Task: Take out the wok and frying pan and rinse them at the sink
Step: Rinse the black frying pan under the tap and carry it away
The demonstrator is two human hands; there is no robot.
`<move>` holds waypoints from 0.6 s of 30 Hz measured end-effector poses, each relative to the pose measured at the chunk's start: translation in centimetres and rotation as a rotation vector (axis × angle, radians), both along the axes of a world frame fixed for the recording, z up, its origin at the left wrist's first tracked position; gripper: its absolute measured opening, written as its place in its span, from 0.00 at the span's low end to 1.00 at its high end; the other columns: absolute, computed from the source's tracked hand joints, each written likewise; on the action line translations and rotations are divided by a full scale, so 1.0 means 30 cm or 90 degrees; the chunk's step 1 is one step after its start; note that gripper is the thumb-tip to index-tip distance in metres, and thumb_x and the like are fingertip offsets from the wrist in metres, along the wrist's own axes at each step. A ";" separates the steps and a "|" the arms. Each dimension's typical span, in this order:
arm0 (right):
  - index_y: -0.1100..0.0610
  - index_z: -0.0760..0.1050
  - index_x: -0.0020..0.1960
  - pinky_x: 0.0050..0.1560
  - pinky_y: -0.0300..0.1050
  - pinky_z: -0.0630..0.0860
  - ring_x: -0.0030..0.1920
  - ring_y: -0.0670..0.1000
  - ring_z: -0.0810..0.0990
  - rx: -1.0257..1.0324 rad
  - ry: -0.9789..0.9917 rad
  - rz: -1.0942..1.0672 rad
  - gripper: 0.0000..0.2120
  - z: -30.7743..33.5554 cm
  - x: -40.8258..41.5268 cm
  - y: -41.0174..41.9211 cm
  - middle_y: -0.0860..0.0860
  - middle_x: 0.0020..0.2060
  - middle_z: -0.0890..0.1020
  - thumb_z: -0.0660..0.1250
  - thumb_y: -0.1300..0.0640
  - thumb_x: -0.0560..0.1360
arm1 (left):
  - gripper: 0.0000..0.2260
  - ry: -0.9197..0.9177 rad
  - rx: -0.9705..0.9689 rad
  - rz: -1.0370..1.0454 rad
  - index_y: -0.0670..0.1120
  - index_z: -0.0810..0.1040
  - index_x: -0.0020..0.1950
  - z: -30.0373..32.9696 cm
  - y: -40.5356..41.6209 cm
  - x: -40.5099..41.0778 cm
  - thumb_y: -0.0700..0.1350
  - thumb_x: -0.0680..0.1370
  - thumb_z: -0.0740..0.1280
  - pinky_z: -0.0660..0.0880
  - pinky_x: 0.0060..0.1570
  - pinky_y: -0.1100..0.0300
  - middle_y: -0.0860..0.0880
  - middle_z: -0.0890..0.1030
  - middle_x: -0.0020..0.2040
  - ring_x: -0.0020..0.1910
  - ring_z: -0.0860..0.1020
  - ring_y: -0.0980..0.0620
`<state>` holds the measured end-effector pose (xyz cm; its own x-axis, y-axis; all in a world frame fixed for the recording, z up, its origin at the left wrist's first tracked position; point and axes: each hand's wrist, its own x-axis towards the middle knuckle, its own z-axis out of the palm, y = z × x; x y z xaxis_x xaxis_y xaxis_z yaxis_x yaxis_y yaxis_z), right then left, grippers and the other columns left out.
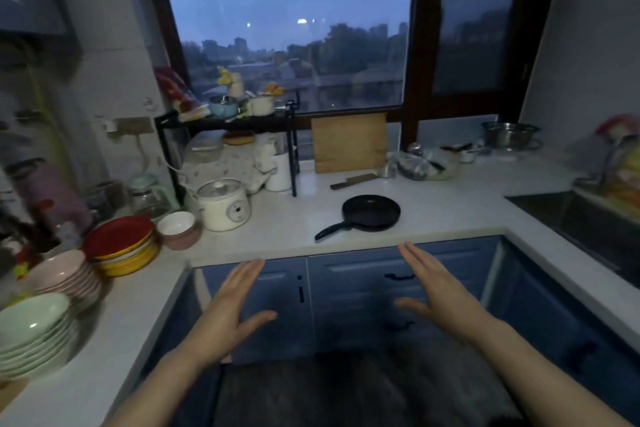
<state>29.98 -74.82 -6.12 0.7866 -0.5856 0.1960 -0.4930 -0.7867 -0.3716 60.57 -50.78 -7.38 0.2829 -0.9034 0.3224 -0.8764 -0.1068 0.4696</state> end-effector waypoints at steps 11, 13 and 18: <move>0.46 0.43 0.79 0.78 0.47 0.53 0.78 0.46 0.47 0.015 0.014 -0.061 0.45 -0.010 0.021 -0.619 0.42 0.79 0.46 0.67 0.37 0.73 | 0.42 0.034 0.023 -0.054 0.61 0.49 0.75 -0.024 -0.736 0.058 0.78 0.66 0.55 0.47 0.72 0.63 0.60 0.52 0.76 0.76 0.46 0.60; 0.47 0.43 0.79 0.78 0.45 0.51 0.78 0.46 0.47 0.011 0.022 -0.059 0.45 -0.023 0.070 -0.734 0.42 0.78 0.46 0.67 0.37 0.74 | 0.43 0.037 0.026 -0.056 0.60 0.49 0.75 -0.038 -0.857 0.104 0.79 0.66 0.54 0.46 0.72 0.63 0.60 0.52 0.76 0.76 0.45 0.61; 0.50 0.41 0.79 0.75 0.39 0.47 0.79 0.47 0.47 -0.013 0.040 -0.066 0.46 -0.051 0.225 -1.018 0.42 0.77 0.45 0.66 0.37 0.74 | 0.47 0.043 0.039 -0.059 0.57 0.50 0.76 -0.068 -1.168 0.254 0.80 0.64 0.52 0.45 0.71 0.65 0.61 0.51 0.76 0.75 0.44 0.63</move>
<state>36.74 -105.36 -7.66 0.7336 -0.6602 0.1611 -0.5936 -0.7379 -0.3212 68.19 -85.81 -9.44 0.2160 -0.9443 0.2483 -0.8503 -0.0569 0.5232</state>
